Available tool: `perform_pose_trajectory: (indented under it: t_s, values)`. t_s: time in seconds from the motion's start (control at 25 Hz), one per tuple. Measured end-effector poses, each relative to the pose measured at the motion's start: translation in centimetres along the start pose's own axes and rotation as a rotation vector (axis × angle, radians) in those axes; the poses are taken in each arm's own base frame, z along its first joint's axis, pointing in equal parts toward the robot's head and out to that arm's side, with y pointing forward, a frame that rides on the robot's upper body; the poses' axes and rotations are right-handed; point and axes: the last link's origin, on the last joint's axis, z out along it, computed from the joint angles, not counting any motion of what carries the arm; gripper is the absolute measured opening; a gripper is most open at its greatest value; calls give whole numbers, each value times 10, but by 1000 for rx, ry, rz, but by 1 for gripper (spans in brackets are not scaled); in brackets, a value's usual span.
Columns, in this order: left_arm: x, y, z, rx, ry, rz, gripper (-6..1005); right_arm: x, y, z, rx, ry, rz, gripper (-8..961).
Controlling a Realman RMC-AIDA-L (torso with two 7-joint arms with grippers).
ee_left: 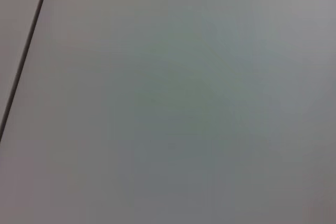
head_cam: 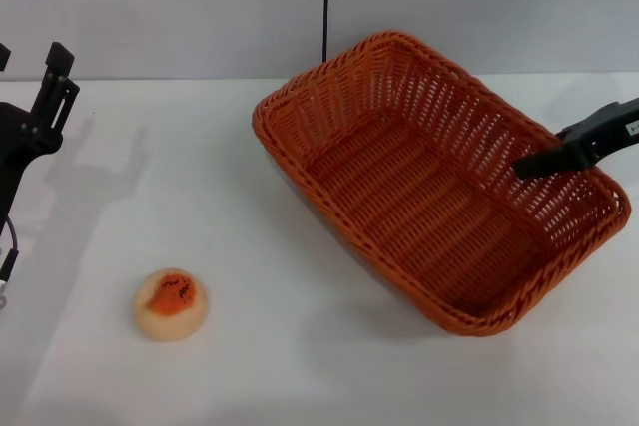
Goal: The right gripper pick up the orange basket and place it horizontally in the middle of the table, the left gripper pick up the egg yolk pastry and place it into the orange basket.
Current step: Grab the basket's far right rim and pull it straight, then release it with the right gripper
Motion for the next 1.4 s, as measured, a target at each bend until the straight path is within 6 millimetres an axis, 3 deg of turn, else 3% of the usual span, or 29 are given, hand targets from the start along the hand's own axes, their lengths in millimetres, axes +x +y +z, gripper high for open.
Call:
perform_pose_trajectory:
  t_s: [0.52, 0.88, 1.4]
  values:
    - [-2, -1, 3, 4, -12, 1, 719, 3, 1, 0, -13, 8, -2, 242]
    - [-2, 0, 3, 2, -12, 0, 719, 2, 5, -9, -65, -31, 5, 196]
    - [-2, 0, 4, 2, -10, -1, 718, 4, 11, -47, -185, -176, -6, 179]
